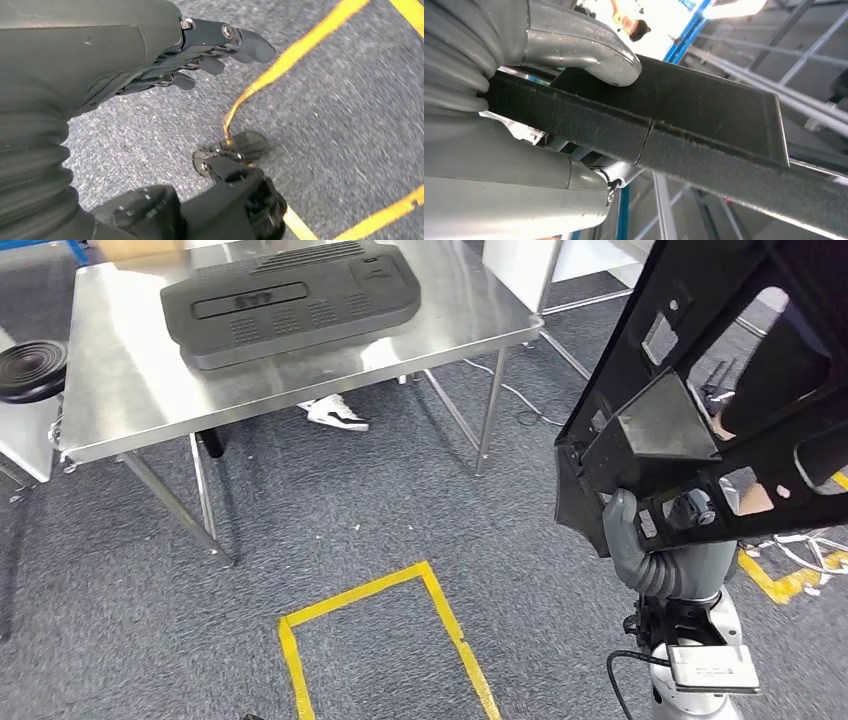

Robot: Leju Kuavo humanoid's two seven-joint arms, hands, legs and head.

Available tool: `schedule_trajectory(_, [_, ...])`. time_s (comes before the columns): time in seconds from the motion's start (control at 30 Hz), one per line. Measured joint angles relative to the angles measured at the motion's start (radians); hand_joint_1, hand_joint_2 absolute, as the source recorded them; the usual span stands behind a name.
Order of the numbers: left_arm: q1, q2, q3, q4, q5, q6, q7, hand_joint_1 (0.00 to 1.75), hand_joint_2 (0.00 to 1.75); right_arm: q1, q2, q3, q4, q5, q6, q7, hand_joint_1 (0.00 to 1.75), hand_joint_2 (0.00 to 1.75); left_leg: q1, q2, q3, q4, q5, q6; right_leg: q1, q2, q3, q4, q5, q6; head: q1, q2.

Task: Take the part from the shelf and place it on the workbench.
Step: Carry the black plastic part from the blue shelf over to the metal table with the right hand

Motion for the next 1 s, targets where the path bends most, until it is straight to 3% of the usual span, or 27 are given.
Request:
schedule_trajectory(0.07, [0.000, 0.000, 0.000, 0.000, 0.000, 0.000, 0.000, 0.00, 1.75, -0.004, 0.000, 0.001, 0.001, 0.000, 0.000, 0.001, 1.75, 1.75, 0.006, -0.027, -0.001, -0.005, 0.006, 0.013, -0.004, 0.058, -0.027, 0.056, -0.031, 0.004, 0.002, 0.000])
schedule_trajectory(0.13, [-0.003, 0.000, 0.000, 0.000, 0.000, 0.000, 0.000, 0.00, 1.75, -0.004, -0.001, 0.002, 0.003, -0.001, 0.000, 0.001, 1.75, 1.75, 0.009, -0.055, -0.005, -0.006, 0.011, 0.022, -0.008, 0.124, -0.094, 0.186, -0.083, -0.001, 0.005, 0.000])
schedule_trajectory(0.2, [-0.005, 0.000, 0.000, 0.000, 0.000, 0.000, 0.000, 0.00, 1.75, -0.002, -0.001, 0.002, 0.007, -0.001, 0.000, 0.002, 1.75, 1.75, 0.009, -0.089, -0.009, -0.006, 0.014, 0.026, -0.009, 0.140, -0.150, 0.282, -0.106, 0.002, 0.006, 0.000])
schedule_trajectory(0.23, [-0.005, -0.001, 0.000, 0.000, 0.000, 0.000, 0.000, 0.00, 1.75, -0.001, -0.001, 0.002, 0.009, -0.001, 0.000, 0.002, 1.75, 1.75, 0.009, -0.106, -0.010, -0.006, 0.016, 0.025, -0.011, 0.143, -0.154, 0.279, -0.096, 0.010, 0.006, 0.000])
schedule_trajectory(0.27, [-0.004, -0.001, 0.000, 0.000, 0.000, 0.000, 0.000, 0.00, 1.75, -0.001, -0.001, 0.002, 0.010, -0.001, 0.000, 0.002, 1.75, 1.75, 0.010, -0.122, -0.010, -0.006, 0.018, 0.024, -0.013, 0.148, -0.138, 0.238, -0.072, 0.019, 0.006, 0.000])
schedule_trajectory(0.33, [-0.004, -0.001, 0.000, 0.000, 0.000, 0.000, 0.000, 0.00, 1.75, -0.002, -0.001, 0.002, 0.011, -0.001, 0.000, 0.002, 1.75, 1.75, 0.008, -0.148, -0.012, -0.003, 0.021, 0.017, -0.021, 0.177, -0.078, 0.102, -0.017, 0.033, 0.007, 0.000])
schedule_trajectory(0.4, [-0.003, -0.001, 0.000, 0.000, 0.000, 0.000, 0.001, 0.00, 1.75, -0.003, -0.001, 0.002, 0.011, -0.001, -0.001, 0.002, 1.75, 1.75, 0.005, -0.165, -0.015, -0.004, 0.025, 0.006, -0.023, 0.197, -0.045, 0.020, 0.011, 0.023, 0.006, 0.000])
schedule_trajectory(0.43, [0.000, 0.000, 0.000, 0.000, 0.000, 0.000, 0.002, 0.00, 1.75, -0.005, 0.000, 0.003, 0.011, -0.001, -0.001, 0.002, 1.75, 1.75, 0.003, -0.169, -0.016, -0.004, 0.024, 0.005, -0.022, 0.196, -0.043, 0.011, 0.015, 0.014, 0.006, 0.000])
schedule_trajectory(0.57, [0.008, 0.001, 0.000, 0.000, 0.000, 0.000, 0.002, 0.00, 1.75, -0.007, 0.002, 0.003, 0.011, 0.000, -0.003, 0.004, 1.75, 1.75, 0.004, -0.162, -0.015, -0.014, 0.031, 0.027, -0.018, 0.197, -0.039, 0.007, 0.025, -0.004, 0.005, 0.000])
schedule_trajectory(0.77, [0.006, 0.001, 0.000, 0.000, 0.002, -0.003, -0.004, 0.00, 1.75, -0.007, 0.002, 0.003, 0.012, 0.003, -0.004, 0.010, 1.75, 1.75, 0.008, -0.157, -0.011, -0.021, 0.036, 0.015, -0.014, 0.200, -0.040, 0.008, 0.027, -0.008, 0.005, 0.000])
schedule_trajectory(0.9, [0.006, 0.001, 0.001, 0.000, 0.003, -0.010, -0.009, 0.00, 1.75, -0.011, 0.002, 0.004, 0.015, 0.003, -0.005, 0.015, 1.75, 1.75, 0.011, -0.157, -0.012, -0.022, 0.035, -0.007, -0.012, 0.200, -0.040, 0.009, 0.026, -0.009, 0.006, 0.000])
schedule_trajectory(1.0, [0.005, 0.001, 0.001, 0.000, 0.003, -0.015, -0.012, 0.00, 1.75, -0.015, 0.001, 0.004, 0.018, 0.003, -0.005, 0.020, 1.75, 1.75, 0.010, -0.157, -0.013, -0.022, 0.035, -0.008, -0.013, 0.200, -0.042, 0.009, 0.026, -0.009, 0.006, 0.000])
